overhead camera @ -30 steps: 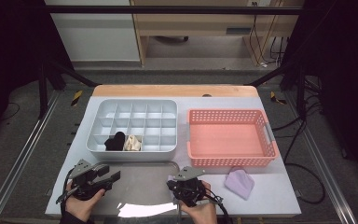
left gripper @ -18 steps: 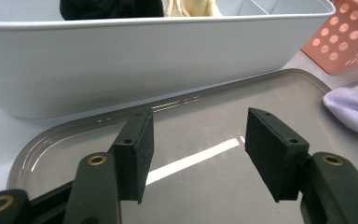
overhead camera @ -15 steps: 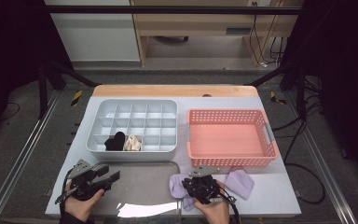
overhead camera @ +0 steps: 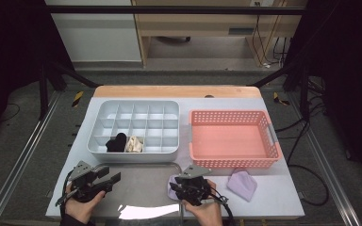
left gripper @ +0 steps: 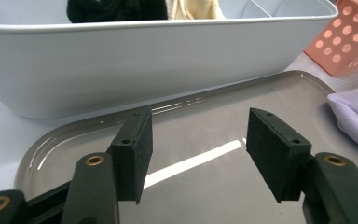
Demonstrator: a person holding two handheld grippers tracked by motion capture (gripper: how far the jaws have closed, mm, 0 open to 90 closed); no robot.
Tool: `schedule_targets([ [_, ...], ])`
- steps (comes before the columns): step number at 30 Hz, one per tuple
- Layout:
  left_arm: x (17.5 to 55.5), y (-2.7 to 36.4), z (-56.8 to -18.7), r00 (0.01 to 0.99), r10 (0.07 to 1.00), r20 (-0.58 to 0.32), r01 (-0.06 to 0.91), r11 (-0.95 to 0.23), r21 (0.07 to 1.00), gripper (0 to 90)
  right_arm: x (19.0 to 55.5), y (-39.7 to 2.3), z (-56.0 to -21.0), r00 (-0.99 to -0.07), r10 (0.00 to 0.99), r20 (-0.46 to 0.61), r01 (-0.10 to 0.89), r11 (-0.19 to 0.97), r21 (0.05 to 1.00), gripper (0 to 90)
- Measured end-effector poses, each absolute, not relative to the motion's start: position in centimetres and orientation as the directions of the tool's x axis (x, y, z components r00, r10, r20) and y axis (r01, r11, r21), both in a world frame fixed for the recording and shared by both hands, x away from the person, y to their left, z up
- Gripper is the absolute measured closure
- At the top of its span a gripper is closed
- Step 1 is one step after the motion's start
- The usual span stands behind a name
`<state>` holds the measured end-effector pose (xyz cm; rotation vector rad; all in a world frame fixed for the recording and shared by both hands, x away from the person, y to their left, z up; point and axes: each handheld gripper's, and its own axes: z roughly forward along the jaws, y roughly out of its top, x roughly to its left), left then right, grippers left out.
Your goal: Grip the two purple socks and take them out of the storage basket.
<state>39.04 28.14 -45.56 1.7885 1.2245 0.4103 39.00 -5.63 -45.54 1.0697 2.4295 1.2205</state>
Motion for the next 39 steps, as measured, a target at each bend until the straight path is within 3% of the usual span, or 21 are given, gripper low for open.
schedule_targets([
  [5, 39.0, 28.3, -45.4, 0.445, 0.871, -0.207, 0.565, -0.094, 0.82, 38.3, 39.4, -4.2, -46.6, -0.7, 0.705, 0.117, 0.53, 0.403, 0.746, 62.0],
  [7, 39.0, 28.3, -45.4, 0.445, 0.871, -0.209, 0.564, -0.091, 0.821, 38.3, 39.6, -4.0, -47.0, -0.697, 0.707, 0.119, 0.54, 0.408, 0.736, 65.5],
  [11, 39.0, 28.2, -45.4, 0.446, 0.871, -0.208, 0.565, -0.093, 0.82, 38.4, 39.6, -3.7, -47.3, -0.705, 0.699, 0.123, 0.55, 0.428, 0.717, 84.1],
  [16, 38.9, 28.2, -45.3, 0.446, 0.87, -0.211, 0.563, -0.09, 0.821, 38.6, 39.4, -3.3, -46.9, -0.729, 0.67, 0.143, 0.534, 0.426, 0.73, 87.1],
  [19, 38.8, 28.1, -45.2, 0.45, 0.867, -0.212, 0.561, -0.09, 0.823, 38.6, 38.8, -2.2, -46.6, -0.768, 0.616, 0.178, 0.512, 0.422, 0.748, 85.6],
  [26, 38.6, 27.9, -44.9, 0.458, 0.863, -0.213, 0.553, -0.089, 0.828, 38.5, 38.4, -0.9, -47.3, -0.804, 0.57, 0.171, 0.492, 0.477, 0.728, 68.3],
  [32, 38.4, 27.4, -44.5, 0.474, 0.854, -0.215, 0.548, -0.094, 0.831, 38.2, 38.4, -3.5, -45.1, -0.783, 0.594, 0.185, 0.478, 0.383, 0.791, 64.0],
  [39, 37.7, 25.8, -43.3, 0.519, 0.831, -0.199, 0.536, -0.135, 0.833, 38.6, 38.9, -9.5, -43.9, -0.695, 0.7, 0.167, 0.484, 0.284, 0.828, 65.2],
])
